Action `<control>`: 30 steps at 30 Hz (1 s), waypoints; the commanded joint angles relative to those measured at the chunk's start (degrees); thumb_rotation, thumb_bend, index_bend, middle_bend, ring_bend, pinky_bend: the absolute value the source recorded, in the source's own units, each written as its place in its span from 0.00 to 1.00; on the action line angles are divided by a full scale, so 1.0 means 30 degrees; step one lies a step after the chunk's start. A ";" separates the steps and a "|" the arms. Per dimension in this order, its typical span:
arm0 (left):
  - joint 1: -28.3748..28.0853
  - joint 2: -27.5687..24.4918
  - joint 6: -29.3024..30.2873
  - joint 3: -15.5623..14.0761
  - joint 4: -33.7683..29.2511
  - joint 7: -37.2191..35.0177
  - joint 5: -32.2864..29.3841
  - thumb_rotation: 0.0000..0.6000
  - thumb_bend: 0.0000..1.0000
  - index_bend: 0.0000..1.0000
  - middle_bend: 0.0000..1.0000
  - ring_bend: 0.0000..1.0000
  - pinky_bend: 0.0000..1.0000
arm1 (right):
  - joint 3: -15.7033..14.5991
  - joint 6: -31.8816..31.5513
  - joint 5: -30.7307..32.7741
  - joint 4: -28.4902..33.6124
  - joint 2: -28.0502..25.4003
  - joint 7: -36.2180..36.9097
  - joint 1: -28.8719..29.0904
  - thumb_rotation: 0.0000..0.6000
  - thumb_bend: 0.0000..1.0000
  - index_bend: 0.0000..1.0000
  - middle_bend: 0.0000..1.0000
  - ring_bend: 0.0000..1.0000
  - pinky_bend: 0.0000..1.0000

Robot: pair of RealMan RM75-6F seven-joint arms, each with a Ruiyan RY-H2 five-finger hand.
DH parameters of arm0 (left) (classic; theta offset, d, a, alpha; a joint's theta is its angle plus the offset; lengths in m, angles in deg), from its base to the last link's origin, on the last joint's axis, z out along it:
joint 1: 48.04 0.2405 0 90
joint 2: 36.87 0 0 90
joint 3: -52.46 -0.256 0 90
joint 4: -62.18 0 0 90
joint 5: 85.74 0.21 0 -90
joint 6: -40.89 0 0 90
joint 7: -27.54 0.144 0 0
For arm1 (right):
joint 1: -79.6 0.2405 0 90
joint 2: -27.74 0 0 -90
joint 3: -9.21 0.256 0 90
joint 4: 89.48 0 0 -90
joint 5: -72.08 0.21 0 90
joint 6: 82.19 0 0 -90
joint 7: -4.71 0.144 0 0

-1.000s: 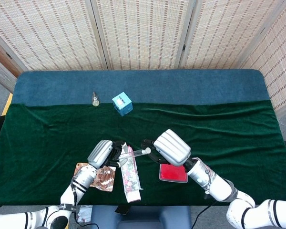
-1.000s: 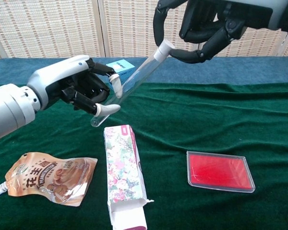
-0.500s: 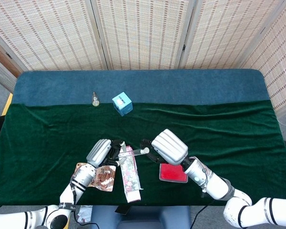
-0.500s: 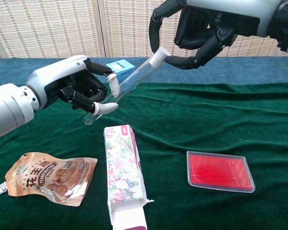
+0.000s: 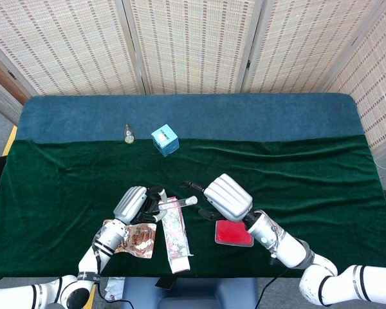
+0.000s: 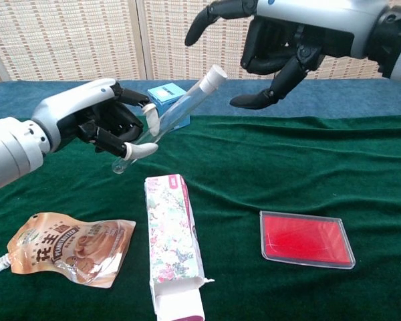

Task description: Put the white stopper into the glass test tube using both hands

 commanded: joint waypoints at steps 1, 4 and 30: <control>-0.0006 -0.0213 -0.0104 -0.0068 0.0340 0.0189 -0.0027 1.00 0.63 0.71 0.87 0.81 0.86 | 0.0001 -0.0221 -0.0021 0.0020 -0.0125 0.0036 -0.0126 1.00 0.31 0.18 1.00 1.00 1.00; -0.0021 -0.0423 -0.0215 -0.0116 0.0660 0.0343 -0.0057 1.00 0.63 0.71 0.87 0.81 0.86 | 0.0001 -0.0522 -0.0070 0.0066 -0.0384 0.0162 -0.0330 1.00 0.31 0.18 1.00 1.00 1.00; -0.2230 0.1571 -0.3501 -0.0174 0.9010 0.7729 -0.4738 1.00 0.63 0.53 0.87 0.78 0.86 | -0.1046 -0.3561 -0.0219 -0.1131 -0.3594 0.2789 -0.3984 1.00 0.31 0.18 1.00 1.00 1.00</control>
